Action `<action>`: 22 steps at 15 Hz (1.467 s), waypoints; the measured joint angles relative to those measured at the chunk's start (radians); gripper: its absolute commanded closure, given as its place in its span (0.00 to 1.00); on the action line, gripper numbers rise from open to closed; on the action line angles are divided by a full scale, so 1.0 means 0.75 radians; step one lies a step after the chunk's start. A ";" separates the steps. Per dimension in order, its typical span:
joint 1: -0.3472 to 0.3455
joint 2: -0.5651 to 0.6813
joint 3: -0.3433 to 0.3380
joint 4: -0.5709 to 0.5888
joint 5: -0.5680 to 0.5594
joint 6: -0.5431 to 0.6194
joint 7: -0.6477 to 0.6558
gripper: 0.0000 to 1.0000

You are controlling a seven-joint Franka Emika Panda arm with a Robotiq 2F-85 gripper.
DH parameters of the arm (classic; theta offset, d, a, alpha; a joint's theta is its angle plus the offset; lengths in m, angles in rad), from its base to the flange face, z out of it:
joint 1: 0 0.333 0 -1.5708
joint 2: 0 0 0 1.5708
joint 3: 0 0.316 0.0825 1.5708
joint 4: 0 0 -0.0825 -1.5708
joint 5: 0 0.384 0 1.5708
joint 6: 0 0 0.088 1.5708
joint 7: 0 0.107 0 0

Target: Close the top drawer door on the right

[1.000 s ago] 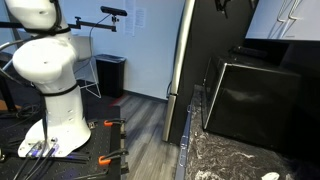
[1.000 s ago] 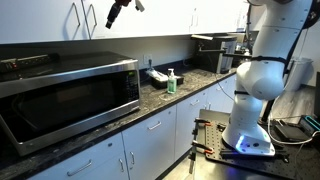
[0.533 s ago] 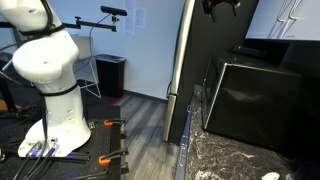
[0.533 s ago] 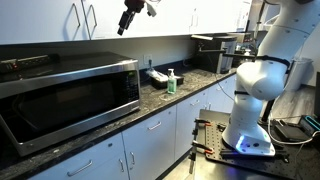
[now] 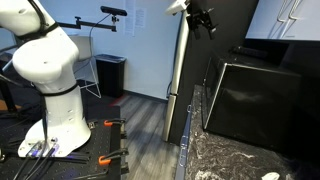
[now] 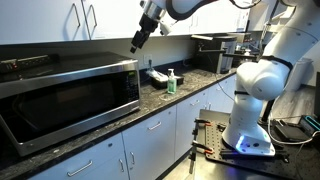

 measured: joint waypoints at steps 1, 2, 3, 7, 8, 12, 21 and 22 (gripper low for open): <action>-0.001 -0.027 -0.001 -0.055 0.018 0.031 0.019 0.00; -0.002 -0.051 -0.003 -0.107 0.038 0.065 0.032 0.00; -0.002 -0.074 -0.006 -0.155 0.058 0.096 0.042 0.00; -0.002 -0.137 -0.023 -0.294 0.130 0.189 0.043 0.00; -0.002 -0.147 -0.028 -0.317 0.147 0.201 0.043 0.00; 0.002 -0.158 -0.052 -0.375 0.223 0.205 0.042 0.00; 0.085 -0.098 -0.175 -0.400 0.411 0.040 -0.066 0.00; 0.092 -0.085 -0.188 -0.394 0.428 -0.002 -0.087 0.00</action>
